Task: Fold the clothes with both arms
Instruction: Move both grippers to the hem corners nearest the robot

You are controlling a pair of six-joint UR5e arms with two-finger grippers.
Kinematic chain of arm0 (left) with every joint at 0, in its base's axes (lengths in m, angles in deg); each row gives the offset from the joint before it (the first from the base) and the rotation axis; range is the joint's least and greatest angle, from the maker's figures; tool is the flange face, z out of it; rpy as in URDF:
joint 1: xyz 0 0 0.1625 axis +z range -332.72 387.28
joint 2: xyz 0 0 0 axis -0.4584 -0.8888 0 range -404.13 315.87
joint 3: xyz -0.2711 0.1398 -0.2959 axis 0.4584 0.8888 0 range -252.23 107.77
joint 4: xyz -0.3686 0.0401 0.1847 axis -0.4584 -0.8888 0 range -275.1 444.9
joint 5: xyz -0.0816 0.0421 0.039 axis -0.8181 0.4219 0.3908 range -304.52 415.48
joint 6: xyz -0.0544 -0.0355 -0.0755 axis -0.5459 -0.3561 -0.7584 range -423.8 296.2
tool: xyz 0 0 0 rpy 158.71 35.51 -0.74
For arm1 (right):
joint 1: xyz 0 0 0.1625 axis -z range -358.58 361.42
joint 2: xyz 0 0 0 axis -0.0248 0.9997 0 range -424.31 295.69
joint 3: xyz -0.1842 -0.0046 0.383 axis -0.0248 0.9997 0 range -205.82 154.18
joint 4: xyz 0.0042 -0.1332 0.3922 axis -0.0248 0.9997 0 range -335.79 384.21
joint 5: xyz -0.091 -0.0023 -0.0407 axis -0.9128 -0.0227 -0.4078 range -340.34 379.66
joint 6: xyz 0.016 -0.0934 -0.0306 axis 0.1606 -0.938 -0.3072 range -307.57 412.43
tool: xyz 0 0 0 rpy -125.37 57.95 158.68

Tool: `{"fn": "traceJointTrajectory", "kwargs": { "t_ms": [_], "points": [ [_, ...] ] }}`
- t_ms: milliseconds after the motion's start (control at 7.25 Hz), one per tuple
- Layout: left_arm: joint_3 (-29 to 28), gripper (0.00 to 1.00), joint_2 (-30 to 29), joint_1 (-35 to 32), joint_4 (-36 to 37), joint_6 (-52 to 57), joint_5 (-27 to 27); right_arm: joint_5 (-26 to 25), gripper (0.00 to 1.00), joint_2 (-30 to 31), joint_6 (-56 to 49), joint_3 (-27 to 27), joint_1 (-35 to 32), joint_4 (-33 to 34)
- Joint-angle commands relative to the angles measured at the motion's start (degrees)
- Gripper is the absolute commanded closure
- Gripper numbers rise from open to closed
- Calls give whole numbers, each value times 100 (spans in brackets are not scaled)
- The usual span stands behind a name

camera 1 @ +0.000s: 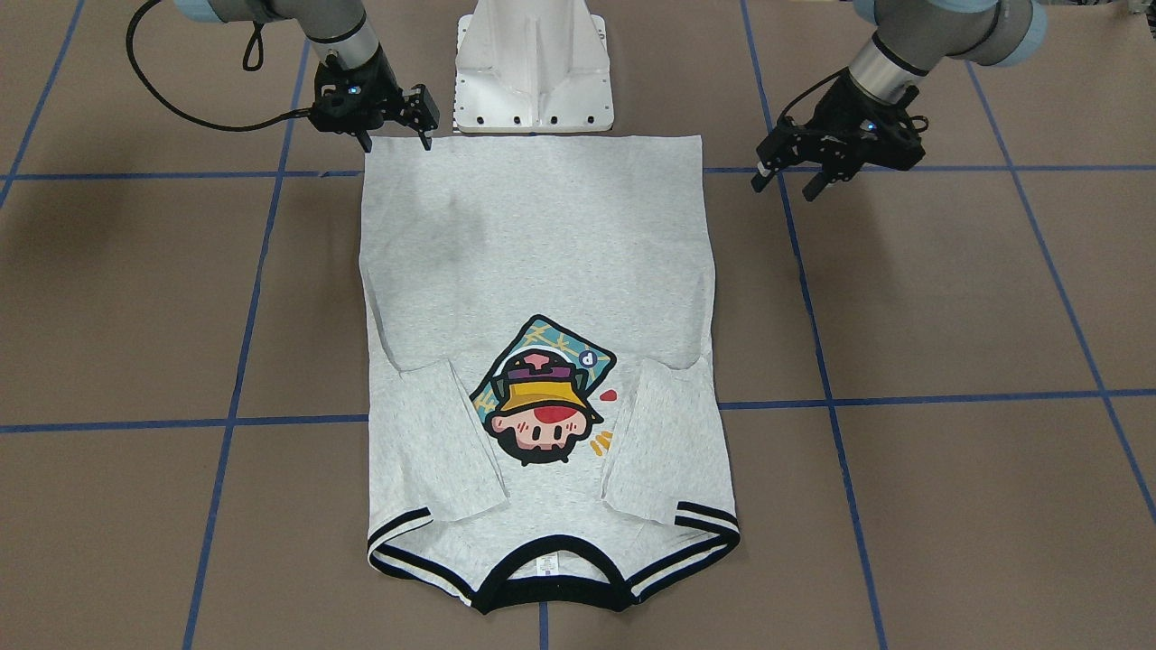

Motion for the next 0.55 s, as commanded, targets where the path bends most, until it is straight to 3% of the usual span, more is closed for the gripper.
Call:
{"fn": "traceJointTrajectory", "kwargs": {
  "t_ms": [0,414],
  "points": [
    [30,1,-74,297,11,-233,177,-72,6,262,55,9,116,1],
    [65,1,-171,297,29,-233,168,24,11,342,55,36,124,1]
  ]
}}
